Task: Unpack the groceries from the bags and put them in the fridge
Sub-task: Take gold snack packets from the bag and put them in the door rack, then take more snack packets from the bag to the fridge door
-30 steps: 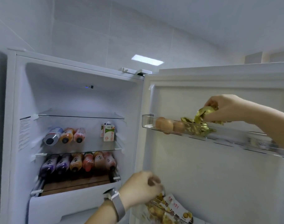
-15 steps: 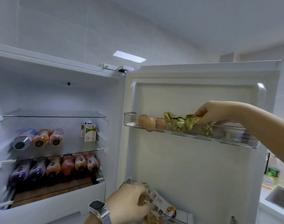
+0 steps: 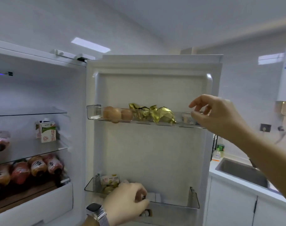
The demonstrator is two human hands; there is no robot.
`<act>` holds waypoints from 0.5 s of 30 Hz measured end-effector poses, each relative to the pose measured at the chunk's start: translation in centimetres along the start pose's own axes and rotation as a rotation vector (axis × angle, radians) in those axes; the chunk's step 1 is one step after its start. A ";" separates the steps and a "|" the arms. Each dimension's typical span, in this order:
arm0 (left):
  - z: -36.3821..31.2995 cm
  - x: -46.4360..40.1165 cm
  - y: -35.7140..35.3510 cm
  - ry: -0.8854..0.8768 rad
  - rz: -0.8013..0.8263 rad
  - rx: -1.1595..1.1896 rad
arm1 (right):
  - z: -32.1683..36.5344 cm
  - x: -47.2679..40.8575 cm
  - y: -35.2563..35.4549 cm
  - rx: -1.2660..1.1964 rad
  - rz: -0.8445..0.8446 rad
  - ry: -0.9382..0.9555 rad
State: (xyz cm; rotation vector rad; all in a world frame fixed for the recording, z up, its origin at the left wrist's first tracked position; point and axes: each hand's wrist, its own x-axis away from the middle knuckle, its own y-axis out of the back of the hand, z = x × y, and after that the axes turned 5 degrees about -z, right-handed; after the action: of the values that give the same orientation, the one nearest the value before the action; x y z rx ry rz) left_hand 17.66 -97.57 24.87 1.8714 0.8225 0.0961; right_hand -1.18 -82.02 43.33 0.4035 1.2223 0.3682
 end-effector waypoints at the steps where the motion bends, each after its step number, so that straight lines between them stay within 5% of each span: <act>1: -0.5 0.0 -0.6 -0.034 0.019 -0.028 | -0.5 1.8 0.5 0.043 0.029 0.007; 6: -2.5 0.0 -3.8 -0.099 0.243 -0.020 | -4.5 12.2 1.5 0.189 0.251 -0.176; 15: -9.9 -2.2 -10.3 -0.360 0.245 -0.166 | -13.1 26.2 4.1 0.361 0.527 -0.730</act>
State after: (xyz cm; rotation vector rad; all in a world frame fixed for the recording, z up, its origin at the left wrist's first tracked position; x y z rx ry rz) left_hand 6.76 -88.74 21.36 1.7560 0.3279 -0.0200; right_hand -6.07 -64.57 19.95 1.0762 0.4442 0.3958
